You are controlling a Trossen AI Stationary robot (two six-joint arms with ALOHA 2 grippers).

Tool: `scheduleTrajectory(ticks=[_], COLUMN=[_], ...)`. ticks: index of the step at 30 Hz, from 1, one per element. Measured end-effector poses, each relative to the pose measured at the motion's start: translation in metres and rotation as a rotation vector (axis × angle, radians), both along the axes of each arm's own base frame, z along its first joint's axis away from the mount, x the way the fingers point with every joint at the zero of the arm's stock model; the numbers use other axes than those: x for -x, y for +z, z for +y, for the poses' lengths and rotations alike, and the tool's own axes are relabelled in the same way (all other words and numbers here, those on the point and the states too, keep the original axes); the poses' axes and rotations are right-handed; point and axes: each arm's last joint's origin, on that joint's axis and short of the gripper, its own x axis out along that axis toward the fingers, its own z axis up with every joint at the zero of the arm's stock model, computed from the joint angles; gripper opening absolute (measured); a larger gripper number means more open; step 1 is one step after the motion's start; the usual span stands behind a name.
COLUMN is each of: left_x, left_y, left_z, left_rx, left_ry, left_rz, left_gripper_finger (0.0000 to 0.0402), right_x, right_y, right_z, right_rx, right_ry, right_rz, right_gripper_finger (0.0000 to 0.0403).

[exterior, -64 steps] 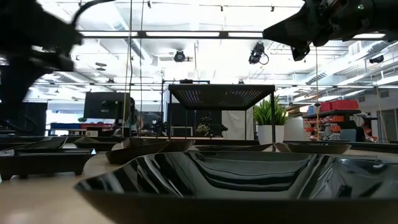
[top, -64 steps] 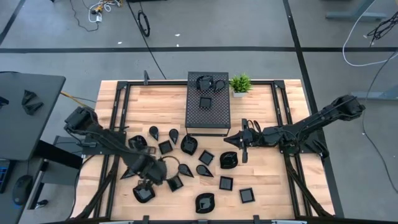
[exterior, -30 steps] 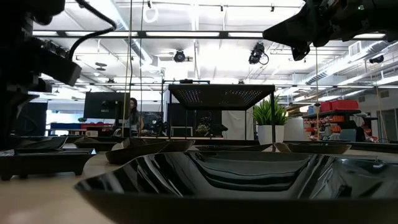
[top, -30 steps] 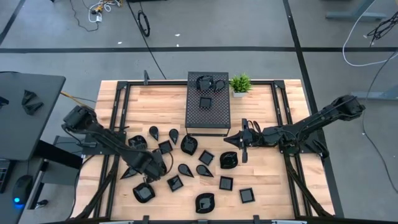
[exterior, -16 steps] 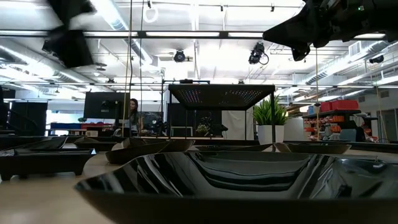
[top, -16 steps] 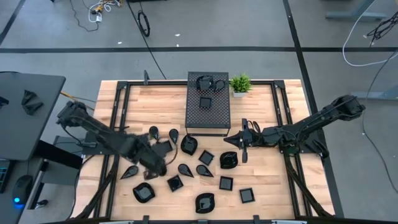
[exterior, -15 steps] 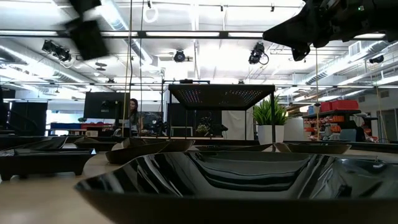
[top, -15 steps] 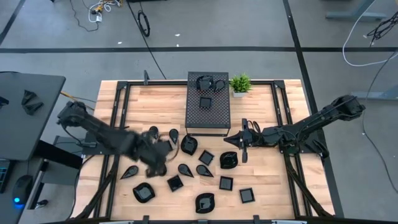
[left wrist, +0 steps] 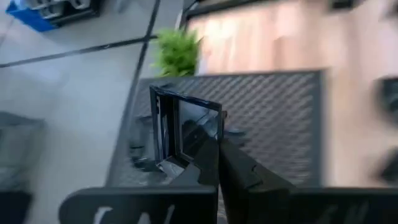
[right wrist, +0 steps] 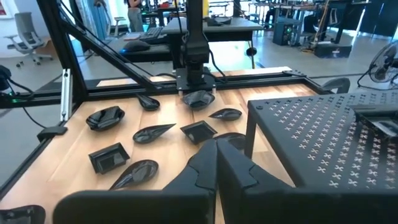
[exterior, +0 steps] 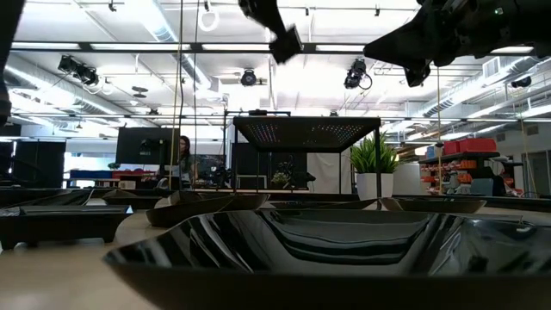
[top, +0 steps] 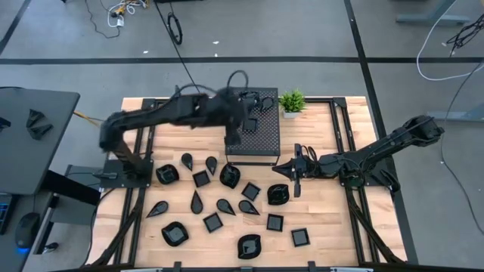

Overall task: Pick & Place Mini shaped plates
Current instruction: Stack the black square plate on top of the black square plate on the shelf

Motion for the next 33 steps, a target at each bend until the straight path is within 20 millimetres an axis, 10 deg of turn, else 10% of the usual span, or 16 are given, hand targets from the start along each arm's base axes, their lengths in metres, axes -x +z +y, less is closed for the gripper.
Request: scheduleTrajectory(ticks=[18,33], left_x=[-0.054,-0.061], left_y=[-0.087,-0.1], left_z=[0.008,0.006], left_rx=[-0.091,-0.086], left_ry=[-0.036,0.033], left_rz=[0.331,0.334], left_gripper_finger=[0.0004,0.0012], right_x=[0.0,0.0], right_y=[0.0,0.0], right_z=[0.0,0.0], right_rx=[-0.065,-0.053], right_ry=[-0.008,-0.007], right_rz=[-0.005,-0.002], right_gripper_finger=[0.0008,0.0008])
